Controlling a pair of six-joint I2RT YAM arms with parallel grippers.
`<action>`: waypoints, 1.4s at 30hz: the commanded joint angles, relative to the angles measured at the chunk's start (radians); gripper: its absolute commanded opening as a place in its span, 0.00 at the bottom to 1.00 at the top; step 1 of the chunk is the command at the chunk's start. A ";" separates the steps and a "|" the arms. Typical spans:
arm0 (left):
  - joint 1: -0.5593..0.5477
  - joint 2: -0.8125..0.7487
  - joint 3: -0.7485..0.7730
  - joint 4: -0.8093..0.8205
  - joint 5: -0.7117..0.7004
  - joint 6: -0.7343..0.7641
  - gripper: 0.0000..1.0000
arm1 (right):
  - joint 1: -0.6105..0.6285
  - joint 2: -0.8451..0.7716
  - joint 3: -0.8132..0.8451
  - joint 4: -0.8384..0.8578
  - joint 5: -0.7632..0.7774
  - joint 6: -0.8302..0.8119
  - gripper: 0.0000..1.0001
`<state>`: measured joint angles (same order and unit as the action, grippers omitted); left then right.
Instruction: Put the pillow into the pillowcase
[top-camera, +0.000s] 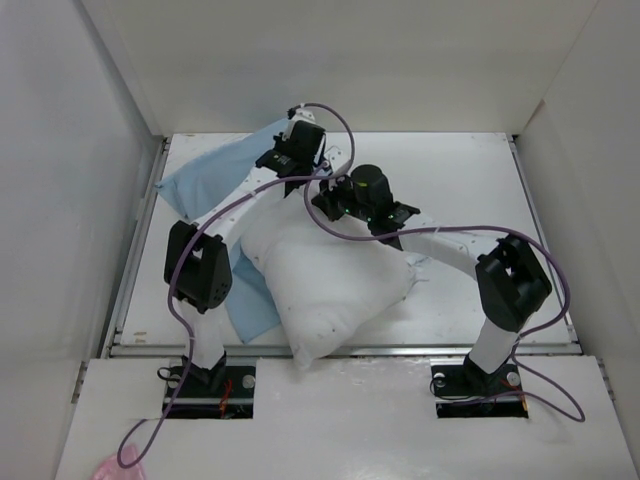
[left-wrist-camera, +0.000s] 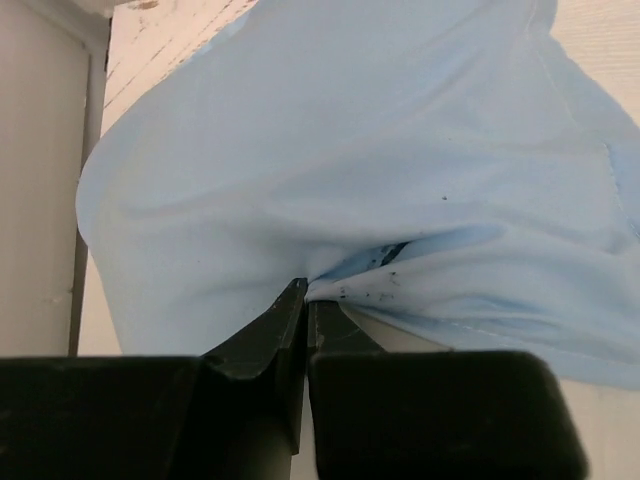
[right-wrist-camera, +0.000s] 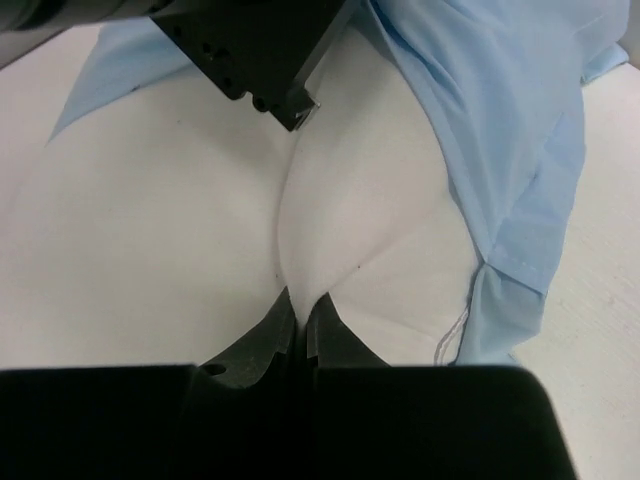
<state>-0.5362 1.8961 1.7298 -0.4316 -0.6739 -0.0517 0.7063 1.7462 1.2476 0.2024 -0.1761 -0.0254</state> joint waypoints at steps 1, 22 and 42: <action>-0.025 -0.029 0.057 0.085 0.078 0.038 0.00 | 0.028 -0.019 -0.008 0.147 -0.039 0.054 0.00; -0.349 -0.669 -0.697 0.257 0.962 -0.307 0.00 | 0.018 -0.034 -0.284 1.311 0.747 0.484 0.00; -0.167 -0.465 -0.330 0.114 0.472 -0.341 0.00 | -0.088 -0.276 -0.053 -0.235 -0.065 0.219 1.00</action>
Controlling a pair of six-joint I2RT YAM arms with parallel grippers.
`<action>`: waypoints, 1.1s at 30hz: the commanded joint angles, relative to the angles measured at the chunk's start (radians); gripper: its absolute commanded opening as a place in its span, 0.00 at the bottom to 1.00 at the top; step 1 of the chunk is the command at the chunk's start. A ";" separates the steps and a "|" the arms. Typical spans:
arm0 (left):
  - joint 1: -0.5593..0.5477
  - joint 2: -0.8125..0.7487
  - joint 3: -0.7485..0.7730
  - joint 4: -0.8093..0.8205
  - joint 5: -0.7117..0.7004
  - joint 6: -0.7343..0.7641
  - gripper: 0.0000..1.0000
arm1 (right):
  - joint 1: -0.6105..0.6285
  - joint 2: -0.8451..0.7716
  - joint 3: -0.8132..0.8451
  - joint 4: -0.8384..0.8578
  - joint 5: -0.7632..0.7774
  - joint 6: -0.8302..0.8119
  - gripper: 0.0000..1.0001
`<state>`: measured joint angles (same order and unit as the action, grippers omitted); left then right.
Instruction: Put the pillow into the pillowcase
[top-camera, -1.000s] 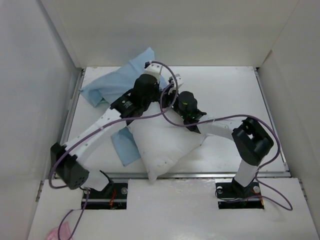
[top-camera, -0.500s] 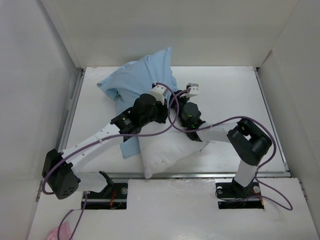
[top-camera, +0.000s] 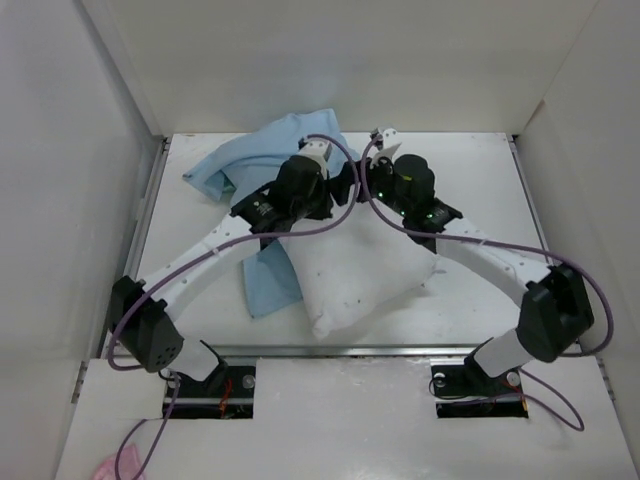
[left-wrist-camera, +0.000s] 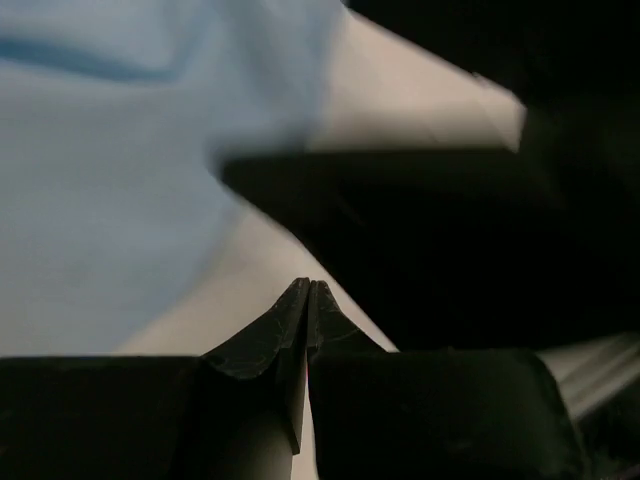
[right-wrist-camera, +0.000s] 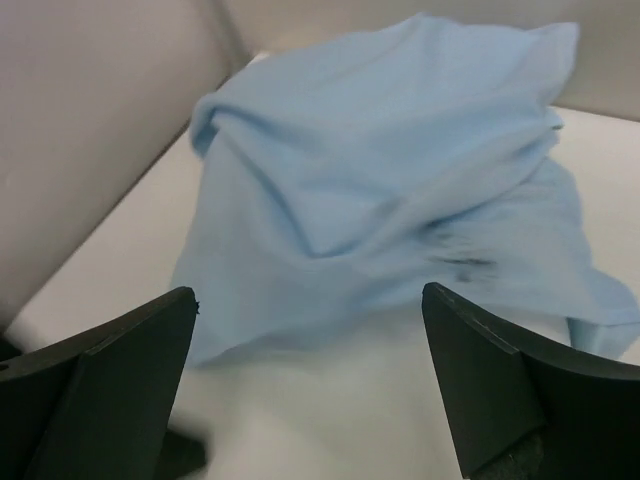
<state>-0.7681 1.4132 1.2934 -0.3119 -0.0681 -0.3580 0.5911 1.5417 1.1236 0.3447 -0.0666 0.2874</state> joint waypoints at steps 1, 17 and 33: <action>0.082 0.029 0.124 0.008 -0.122 -0.035 0.00 | 0.036 -0.093 0.071 -0.416 -0.183 -0.146 1.00; 0.052 0.089 0.152 -0.090 -0.110 0.255 0.80 | 0.036 -0.353 -0.061 -0.654 -0.004 -0.169 1.00; 0.061 0.379 0.423 -0.254 -0.621 0.108 0.39 | 0.101 -0.246 -0.047 -0.622 -0.073 -0.272 1.00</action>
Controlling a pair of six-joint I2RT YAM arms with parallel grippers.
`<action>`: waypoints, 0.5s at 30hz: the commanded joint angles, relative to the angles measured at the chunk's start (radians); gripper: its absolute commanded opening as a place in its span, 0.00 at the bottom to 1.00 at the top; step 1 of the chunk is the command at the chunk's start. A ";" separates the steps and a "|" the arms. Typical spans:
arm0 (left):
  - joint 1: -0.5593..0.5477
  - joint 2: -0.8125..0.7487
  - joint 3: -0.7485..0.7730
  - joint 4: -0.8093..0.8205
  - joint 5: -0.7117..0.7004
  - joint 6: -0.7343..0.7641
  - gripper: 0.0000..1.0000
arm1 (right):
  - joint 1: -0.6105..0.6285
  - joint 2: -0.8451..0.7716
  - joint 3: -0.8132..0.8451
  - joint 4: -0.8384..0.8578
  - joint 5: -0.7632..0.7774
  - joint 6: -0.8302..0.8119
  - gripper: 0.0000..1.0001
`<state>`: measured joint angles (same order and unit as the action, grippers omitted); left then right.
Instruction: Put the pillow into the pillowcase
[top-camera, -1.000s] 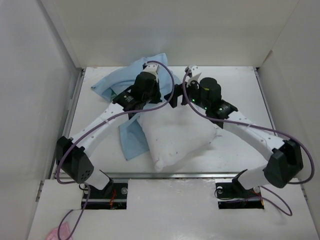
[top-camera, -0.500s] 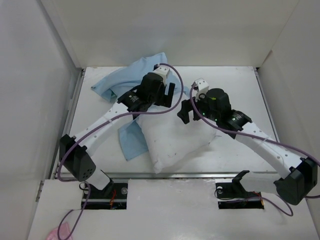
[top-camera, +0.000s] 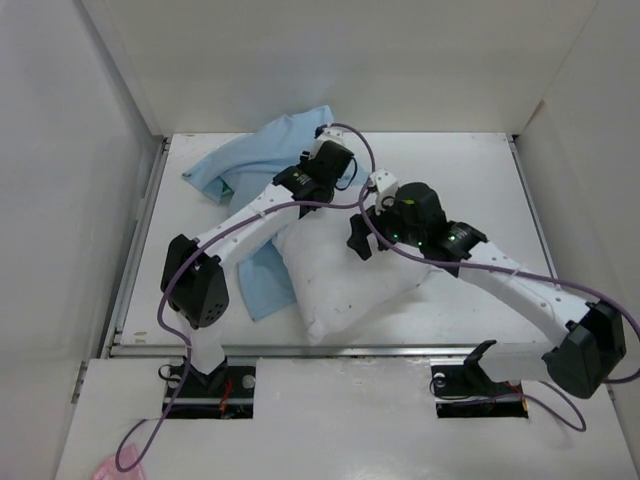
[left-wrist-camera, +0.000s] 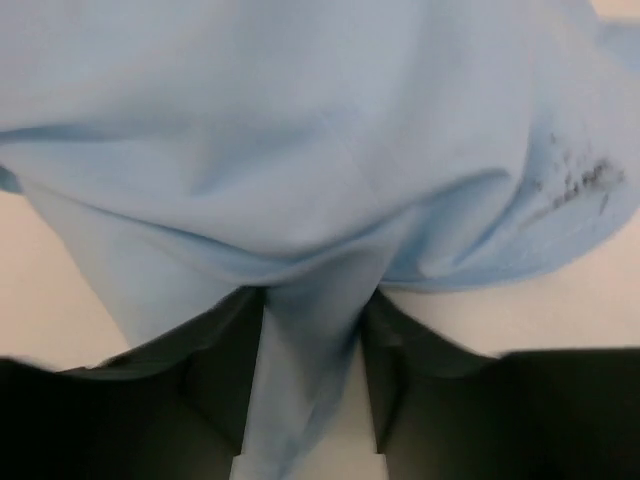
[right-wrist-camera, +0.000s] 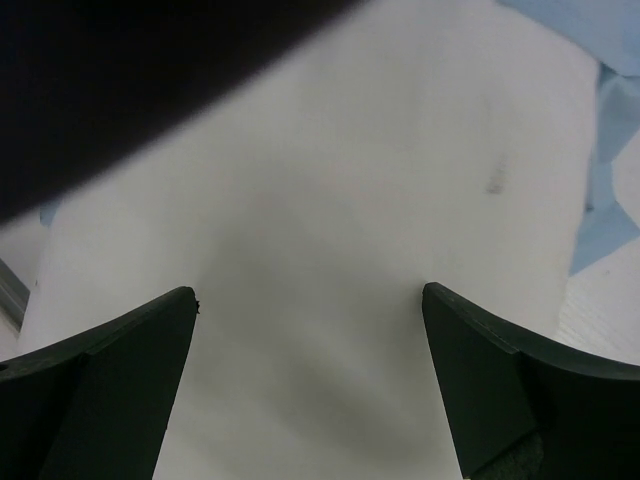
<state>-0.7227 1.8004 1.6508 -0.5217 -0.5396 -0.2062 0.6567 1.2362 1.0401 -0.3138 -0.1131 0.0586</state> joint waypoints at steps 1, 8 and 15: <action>0.016 0.000 0.066 -0.034 -0.149 -0.044 0.24 | 0.058 0.103 0.064 0.066 -0.016 -0.043 1.00; 0.035 0.001 0.064 -0.031 -0.175 -0.047 0.00 | 0.107 0.276 0.142 0.244 0.238 0.079 1.00; -0.010 -0.162 -0.035 0.067 0.036 -0.018 0.00 | 0.107 0.508 0.220 0.449 0.329 0.138 0.71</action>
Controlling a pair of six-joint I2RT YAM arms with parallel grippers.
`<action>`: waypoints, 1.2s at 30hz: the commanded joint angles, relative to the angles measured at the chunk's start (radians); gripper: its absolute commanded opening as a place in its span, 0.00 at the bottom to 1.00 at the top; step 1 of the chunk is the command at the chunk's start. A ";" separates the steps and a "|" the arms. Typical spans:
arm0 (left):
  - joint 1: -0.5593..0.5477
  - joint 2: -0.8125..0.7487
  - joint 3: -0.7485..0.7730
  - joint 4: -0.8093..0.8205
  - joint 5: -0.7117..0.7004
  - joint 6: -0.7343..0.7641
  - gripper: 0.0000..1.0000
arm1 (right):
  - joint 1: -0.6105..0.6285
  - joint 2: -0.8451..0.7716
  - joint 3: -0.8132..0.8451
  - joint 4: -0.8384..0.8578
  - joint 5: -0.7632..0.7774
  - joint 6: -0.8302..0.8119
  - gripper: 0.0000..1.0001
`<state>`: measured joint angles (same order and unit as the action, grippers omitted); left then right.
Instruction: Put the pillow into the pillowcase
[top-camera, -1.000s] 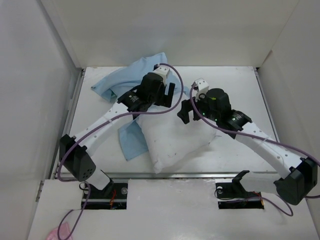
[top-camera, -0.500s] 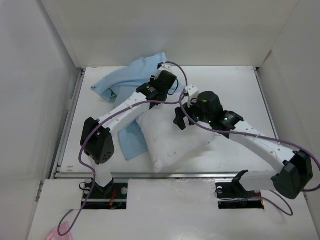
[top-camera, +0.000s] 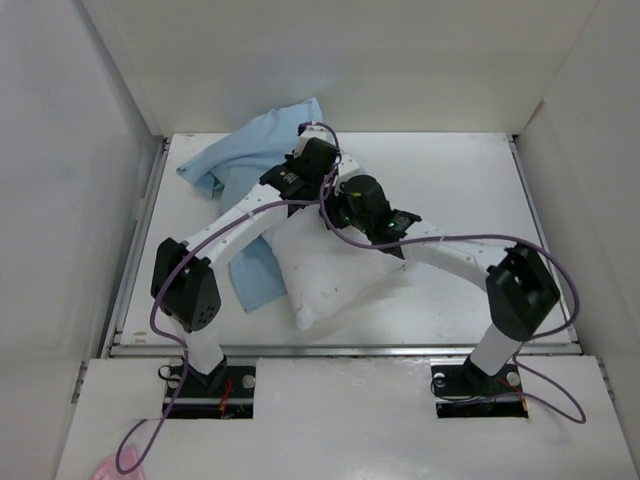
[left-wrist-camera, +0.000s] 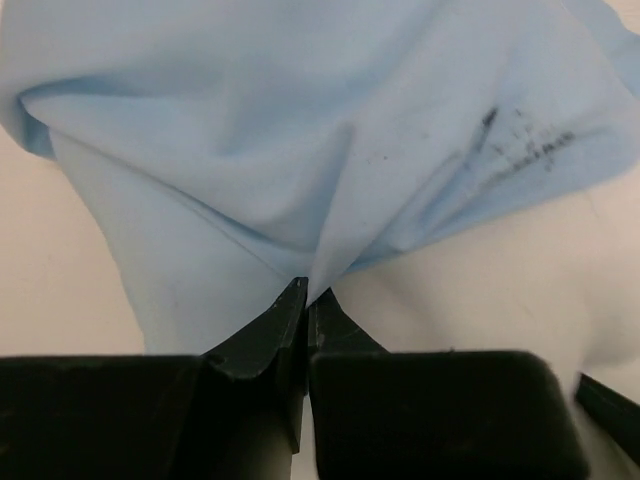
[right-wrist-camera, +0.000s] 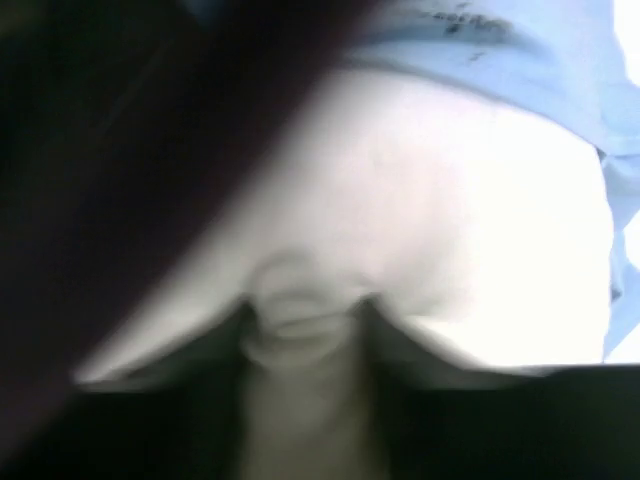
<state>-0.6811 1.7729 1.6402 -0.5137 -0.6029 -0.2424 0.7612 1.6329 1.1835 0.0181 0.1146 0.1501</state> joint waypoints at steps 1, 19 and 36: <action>-0.052 -0.154 -0.046 0.060 0.129 0.018 0.00 | 0.003 0.173 0.088 0.149 0.126 0.046 0.39; -0.307 -0.299 0.107 -0.012 0.693 -0.008 0.00 | 0.003 -0.137 -0.410 1.650 0.388 0.100 0.00; -0.265 -0.380 0.017 -0.056 0.476 -0.204 0.29 | 0.044 0.173 -0.433 1.742 0.645 0.060 0.28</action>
<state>-0.9836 1.5116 1.7046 -0.5938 0.1097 -0.3561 0.8097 1.8717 0.8116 1.3231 0.7036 0.2432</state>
